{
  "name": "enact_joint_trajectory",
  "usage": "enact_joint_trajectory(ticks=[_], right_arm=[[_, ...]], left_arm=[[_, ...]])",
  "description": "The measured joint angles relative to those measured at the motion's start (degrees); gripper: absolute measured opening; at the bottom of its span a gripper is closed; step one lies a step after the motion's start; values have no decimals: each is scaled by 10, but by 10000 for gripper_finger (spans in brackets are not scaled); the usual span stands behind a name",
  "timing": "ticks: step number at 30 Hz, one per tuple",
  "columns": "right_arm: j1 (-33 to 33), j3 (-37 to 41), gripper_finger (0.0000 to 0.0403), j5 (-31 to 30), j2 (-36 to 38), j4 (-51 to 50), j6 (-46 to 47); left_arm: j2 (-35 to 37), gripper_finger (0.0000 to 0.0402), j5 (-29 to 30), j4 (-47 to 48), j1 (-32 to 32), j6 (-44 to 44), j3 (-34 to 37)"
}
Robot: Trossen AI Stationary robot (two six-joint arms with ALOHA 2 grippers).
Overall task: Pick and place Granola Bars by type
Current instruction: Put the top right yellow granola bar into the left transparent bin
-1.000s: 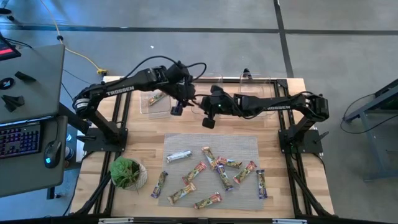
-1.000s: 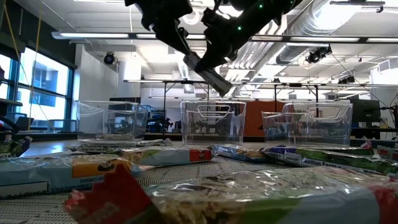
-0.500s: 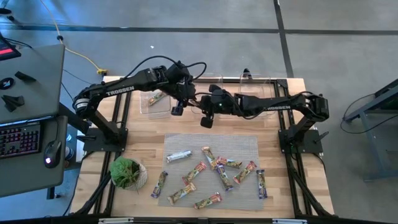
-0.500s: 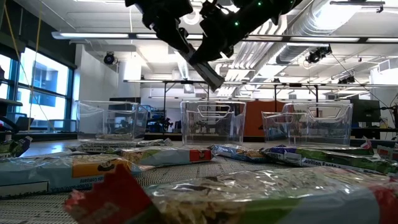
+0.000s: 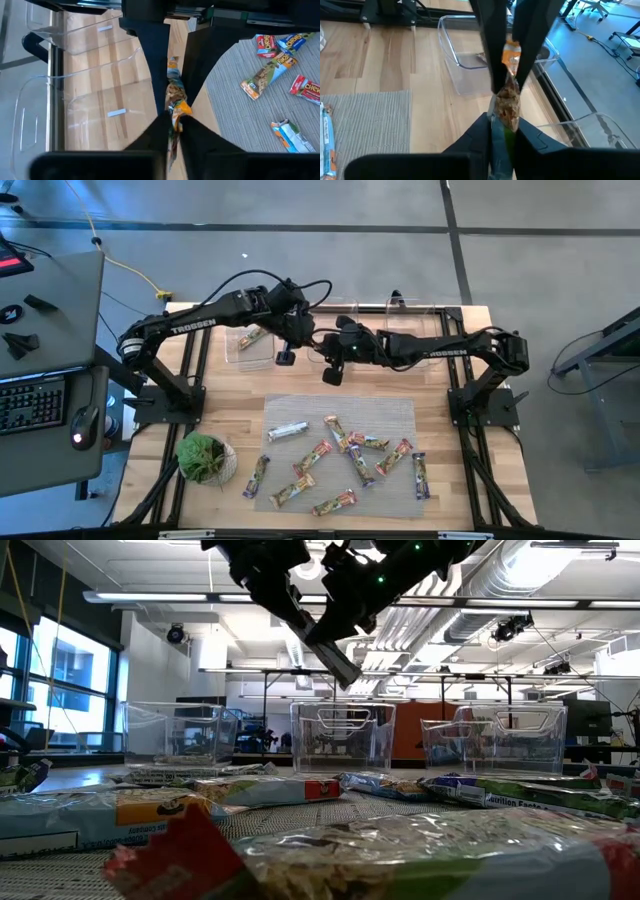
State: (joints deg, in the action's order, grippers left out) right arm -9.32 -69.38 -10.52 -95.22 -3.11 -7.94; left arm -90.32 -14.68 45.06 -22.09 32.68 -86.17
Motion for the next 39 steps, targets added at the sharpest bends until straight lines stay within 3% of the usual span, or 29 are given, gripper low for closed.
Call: enact_joint_trajectory(ticks=[7,15,20,24,28,31,39], right_arm=[[0,0,53,-4,0,-7,4],[0,0,97,-20,0,-35,4],[0,0,118,-95,0,-80,15],[0,0,121,-163,0,-151,50],[0,0,122,-163,0,-194,74],[0,0,122,-155,0,-203,80],[0,0,122,-143,0,-202,81]], left_arm=[[0,8,2,1,0,-15,0],[0,1,44,8,0,-44,0],[0,1,140,44,0,-70,0],[2,1,279,95,0,-119,0],[7,0,453,145,0,-159,0],[15,0,531,173,0,-192,0],[18,0,499,300,-49,-343,4]])
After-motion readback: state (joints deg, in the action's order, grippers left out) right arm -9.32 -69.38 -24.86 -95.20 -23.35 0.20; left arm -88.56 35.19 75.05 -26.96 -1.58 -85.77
